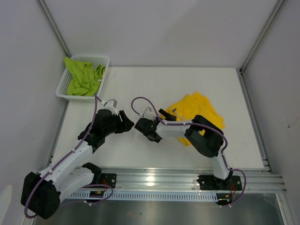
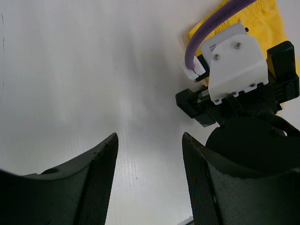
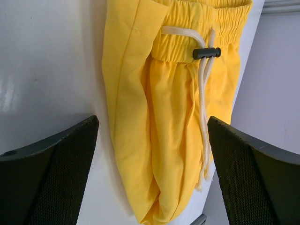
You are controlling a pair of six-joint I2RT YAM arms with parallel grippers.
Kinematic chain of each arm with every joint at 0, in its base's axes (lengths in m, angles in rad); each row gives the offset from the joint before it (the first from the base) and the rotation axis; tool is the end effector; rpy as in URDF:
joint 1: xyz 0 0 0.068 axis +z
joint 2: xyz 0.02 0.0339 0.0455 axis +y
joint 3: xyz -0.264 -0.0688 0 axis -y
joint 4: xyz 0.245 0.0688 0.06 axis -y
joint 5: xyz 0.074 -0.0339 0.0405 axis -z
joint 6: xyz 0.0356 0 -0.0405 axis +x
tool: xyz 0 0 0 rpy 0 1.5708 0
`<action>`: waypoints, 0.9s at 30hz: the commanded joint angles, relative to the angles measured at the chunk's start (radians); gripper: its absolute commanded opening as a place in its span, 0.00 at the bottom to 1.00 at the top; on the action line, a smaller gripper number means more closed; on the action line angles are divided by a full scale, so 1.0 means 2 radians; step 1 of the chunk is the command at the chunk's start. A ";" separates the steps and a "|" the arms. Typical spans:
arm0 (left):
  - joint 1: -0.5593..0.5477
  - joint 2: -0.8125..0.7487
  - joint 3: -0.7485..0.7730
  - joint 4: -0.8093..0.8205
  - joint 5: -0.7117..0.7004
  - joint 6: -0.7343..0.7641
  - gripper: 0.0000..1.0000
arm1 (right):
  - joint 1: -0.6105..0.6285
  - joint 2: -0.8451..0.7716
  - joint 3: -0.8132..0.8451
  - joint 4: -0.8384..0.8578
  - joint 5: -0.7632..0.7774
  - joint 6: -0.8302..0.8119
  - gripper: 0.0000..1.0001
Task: Fold and stack the shorts
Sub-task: Neatly place the folded shorts to the corner
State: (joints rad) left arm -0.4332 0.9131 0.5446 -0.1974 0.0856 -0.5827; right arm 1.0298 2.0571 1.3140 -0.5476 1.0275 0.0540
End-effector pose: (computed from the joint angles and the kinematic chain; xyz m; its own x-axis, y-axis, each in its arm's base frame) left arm 0.1813 -0.0872 0.2315 -0.6725 -0.2930 -0.6796 0.1361 0.8536 -0.5028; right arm 0.2269 0.3186 0.1365 -0.5115 -0.7973 -0.3204 -0.2941 0.5129 -0.8065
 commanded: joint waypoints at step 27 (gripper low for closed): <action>0.004 -0.018 0.017 -0.002 0.015 0.018 0.60 | -0.082 0.048 0.033 -0.207 -0.063 0.211 0.00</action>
State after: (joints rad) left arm -0.4332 0.8993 0.5446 -0.1993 0.0925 -0.5739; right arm 0.8551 2.1880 1.4139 -0.8223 0.9714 0.2916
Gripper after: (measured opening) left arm 0.600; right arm 0.021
